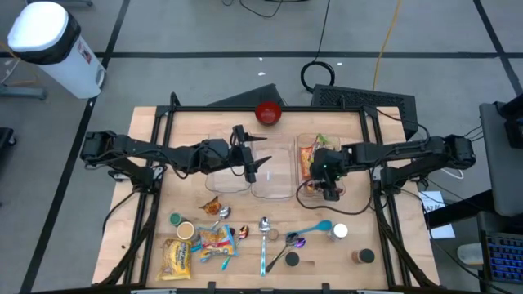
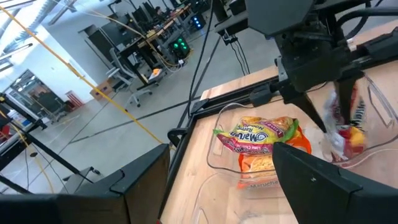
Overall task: Pick & Place Food Item
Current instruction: Put the red noodle pack into the right transparent bin, then put the blue noodle pack into the right transparent bin
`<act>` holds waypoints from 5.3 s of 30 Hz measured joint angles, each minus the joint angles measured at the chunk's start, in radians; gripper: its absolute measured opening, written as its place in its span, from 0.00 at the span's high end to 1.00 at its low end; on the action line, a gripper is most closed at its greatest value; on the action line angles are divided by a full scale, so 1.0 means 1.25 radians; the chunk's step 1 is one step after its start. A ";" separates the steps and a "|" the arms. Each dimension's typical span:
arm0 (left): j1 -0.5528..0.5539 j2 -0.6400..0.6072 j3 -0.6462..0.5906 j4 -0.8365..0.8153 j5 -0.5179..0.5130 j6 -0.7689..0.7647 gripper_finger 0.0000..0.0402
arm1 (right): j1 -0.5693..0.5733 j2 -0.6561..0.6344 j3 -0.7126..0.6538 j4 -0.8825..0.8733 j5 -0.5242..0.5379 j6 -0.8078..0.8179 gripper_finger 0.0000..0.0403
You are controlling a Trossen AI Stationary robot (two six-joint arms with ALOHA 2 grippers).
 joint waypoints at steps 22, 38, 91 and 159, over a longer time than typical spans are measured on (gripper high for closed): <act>0.000 -0.033 -0.002 -0.112 0.066 -0.069 0.28 | 0.000 -0.106 0.000 0.140 -0.125 0.082 0.65; -0.146 -0.267 0.000 -0.622 0.347 -0.473 0.28 | 0.000 -0.179 0.000 0.248 -0.125 0.189 0.65; -0.457 0.122 0.000 -0.680 0.181 -1.118 0.59 | 0.388 -0.354 -0.260 0.827 0.171 -0.062 0.65; -0.031 -0.014 0.001 -0.108 -0.057 -0.136 0.98 | 0.139 -0.087 0.008 0.624 0.442 0.219 0.40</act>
